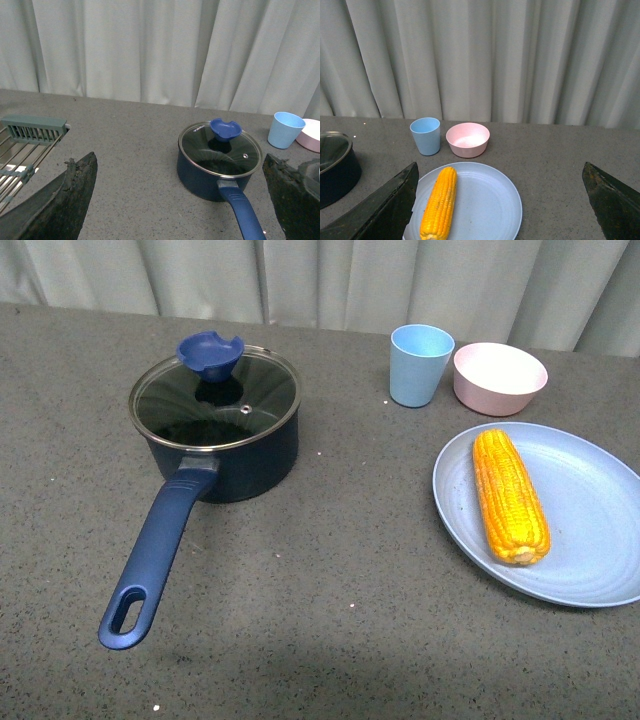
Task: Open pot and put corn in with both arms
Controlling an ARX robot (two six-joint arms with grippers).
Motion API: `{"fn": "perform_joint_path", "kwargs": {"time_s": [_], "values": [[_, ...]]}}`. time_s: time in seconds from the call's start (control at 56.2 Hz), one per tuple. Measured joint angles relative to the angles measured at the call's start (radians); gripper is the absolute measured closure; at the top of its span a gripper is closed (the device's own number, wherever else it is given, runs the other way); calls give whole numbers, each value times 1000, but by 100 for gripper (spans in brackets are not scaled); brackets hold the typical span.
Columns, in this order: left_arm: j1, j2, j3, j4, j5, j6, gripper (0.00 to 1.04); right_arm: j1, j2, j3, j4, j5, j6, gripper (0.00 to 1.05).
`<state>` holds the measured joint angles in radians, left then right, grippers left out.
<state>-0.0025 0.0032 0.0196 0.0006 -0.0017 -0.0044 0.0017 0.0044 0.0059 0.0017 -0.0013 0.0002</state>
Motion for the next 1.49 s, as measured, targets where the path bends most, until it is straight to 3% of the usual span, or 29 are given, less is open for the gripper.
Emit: {"fn": "perform_joint_path", "kwargs": {"time_s": [1.495], "values": [[0,0,0,0,0,0,6,0,0,0,0,0,0,9]]}}
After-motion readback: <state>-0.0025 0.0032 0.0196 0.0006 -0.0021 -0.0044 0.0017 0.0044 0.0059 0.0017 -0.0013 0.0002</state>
